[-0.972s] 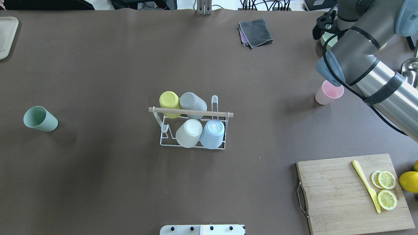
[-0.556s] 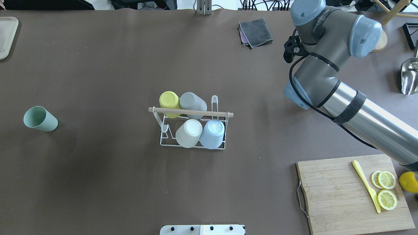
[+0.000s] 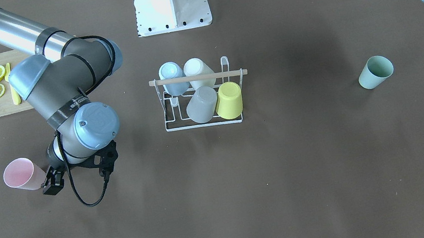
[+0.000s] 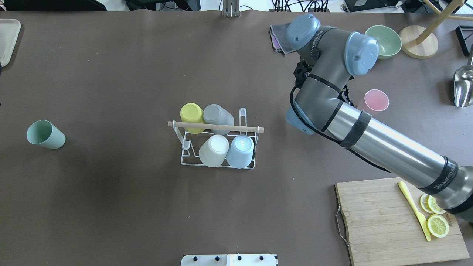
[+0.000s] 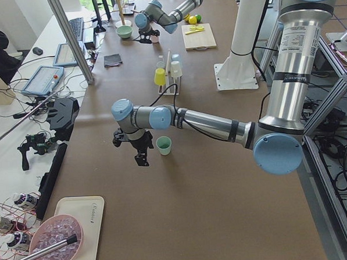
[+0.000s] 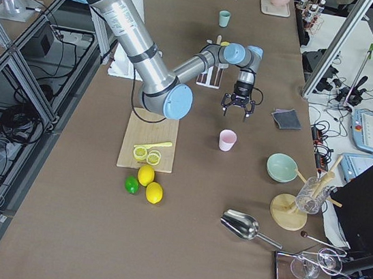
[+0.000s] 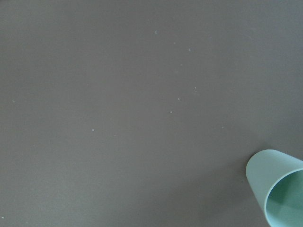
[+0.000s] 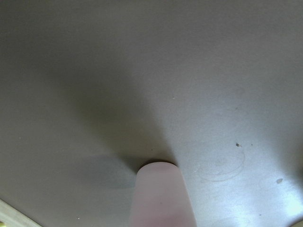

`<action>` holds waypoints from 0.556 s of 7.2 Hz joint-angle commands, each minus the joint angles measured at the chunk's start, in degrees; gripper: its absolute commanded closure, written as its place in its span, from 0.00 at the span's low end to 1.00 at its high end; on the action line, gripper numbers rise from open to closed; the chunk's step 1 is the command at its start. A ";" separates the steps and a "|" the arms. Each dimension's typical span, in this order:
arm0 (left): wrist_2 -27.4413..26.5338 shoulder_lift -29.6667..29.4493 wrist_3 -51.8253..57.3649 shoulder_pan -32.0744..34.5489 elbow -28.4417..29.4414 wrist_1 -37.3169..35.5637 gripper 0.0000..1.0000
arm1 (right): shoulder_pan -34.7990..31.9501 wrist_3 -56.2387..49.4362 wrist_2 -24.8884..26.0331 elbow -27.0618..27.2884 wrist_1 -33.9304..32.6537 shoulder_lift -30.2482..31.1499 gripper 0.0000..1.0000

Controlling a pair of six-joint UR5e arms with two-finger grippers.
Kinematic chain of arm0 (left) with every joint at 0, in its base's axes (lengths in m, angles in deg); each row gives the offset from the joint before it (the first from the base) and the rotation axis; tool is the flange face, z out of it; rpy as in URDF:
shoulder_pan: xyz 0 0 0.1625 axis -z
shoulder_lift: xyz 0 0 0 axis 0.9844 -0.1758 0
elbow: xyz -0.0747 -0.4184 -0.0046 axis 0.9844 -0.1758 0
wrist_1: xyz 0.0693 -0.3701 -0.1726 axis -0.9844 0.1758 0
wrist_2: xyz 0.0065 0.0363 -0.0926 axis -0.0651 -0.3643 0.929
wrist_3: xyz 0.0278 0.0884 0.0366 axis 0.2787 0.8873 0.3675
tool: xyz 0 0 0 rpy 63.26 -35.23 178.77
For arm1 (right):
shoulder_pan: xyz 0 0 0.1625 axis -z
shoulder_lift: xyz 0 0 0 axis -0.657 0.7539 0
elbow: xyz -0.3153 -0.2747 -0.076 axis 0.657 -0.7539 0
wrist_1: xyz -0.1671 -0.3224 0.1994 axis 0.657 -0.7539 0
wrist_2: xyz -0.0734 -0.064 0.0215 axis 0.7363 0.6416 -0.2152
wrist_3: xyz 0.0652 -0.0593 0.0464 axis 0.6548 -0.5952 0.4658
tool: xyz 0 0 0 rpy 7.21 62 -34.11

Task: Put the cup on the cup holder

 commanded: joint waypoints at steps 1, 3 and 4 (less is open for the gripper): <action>-0.17 -15.00 9.61 -0.25 12.91 -11.66 0.02 | 1.64 -5.73 3.44 -1.86 -0.87 1.41 0.00; 0.27 -18.14 9.13 -2.34 16.82 -12.07 0.02 | 3.47 -5.86 6.24 -1.16 -0.78 2.83 0.00; 0.62 -18.50 7.04 -4.27 17.71 -12.07 0.02 | 4.35 -5.25 7.56 -1.33 -0.87 2.48 0.00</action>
